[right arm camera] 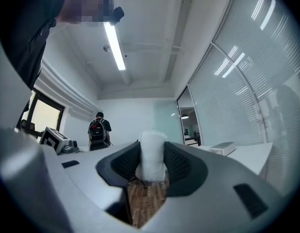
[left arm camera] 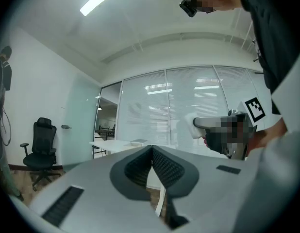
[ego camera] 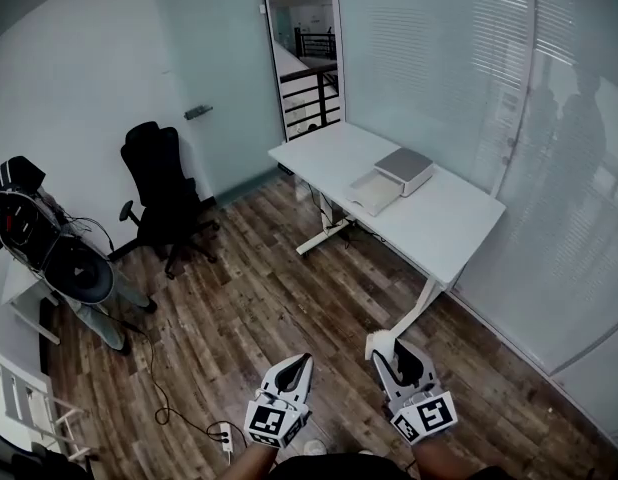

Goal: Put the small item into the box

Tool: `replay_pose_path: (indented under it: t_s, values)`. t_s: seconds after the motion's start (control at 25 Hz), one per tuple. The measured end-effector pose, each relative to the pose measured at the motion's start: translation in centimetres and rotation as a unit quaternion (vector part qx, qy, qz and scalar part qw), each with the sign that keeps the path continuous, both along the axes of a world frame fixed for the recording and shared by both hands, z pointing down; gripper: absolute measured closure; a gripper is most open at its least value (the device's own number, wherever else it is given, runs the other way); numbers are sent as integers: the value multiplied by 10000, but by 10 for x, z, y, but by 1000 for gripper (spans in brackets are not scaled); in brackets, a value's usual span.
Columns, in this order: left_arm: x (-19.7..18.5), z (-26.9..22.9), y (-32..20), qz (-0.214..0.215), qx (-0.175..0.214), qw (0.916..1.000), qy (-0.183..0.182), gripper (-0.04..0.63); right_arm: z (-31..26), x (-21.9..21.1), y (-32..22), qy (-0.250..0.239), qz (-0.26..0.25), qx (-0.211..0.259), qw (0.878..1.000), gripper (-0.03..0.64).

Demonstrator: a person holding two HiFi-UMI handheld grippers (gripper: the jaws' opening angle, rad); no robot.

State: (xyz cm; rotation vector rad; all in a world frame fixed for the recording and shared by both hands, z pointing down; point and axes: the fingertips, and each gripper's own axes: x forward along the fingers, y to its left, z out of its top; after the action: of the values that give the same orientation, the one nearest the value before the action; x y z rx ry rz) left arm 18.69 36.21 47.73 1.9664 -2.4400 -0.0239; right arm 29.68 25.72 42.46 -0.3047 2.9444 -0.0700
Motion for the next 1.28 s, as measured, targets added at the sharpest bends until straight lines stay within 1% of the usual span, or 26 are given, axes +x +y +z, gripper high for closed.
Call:
replay_pose_path:
  t_s: [0.4,0.56,0.6,0.72,0.8,0.92,1.08,1.28]
  values:
    - [-43,8,26,164,-3,9999,35,581,-3,-45,28,-118,119,-41,9999,455]
    - [-66,6,33,60,62,10000,-2,581,-5,-61,38,-112,194,21,9997,454]
    - [-73,6,32,26,85,10000,33,581,-5,-67,40,-125,184,22,9998,454]
    - [-92,11,24,21,140,9994,301,583,-5,-83,39,-130,196,116,9997,454]
    - [-98,14,14,55,117,9993,337,581,-4,-92,32,-52,255,262,9993,454]
    - [-107,13,-2,94,102,9997,216,582,0,-105,17,38,316,434,9986,454]
    - [-125,13,-29,77,-2,10000,1,581,1,-122,-12,2,369,436,9984,454]
    - [-149,12,-69,44,-125,9998,-179,583,8,-148,-61,125,386,392,9984,454]
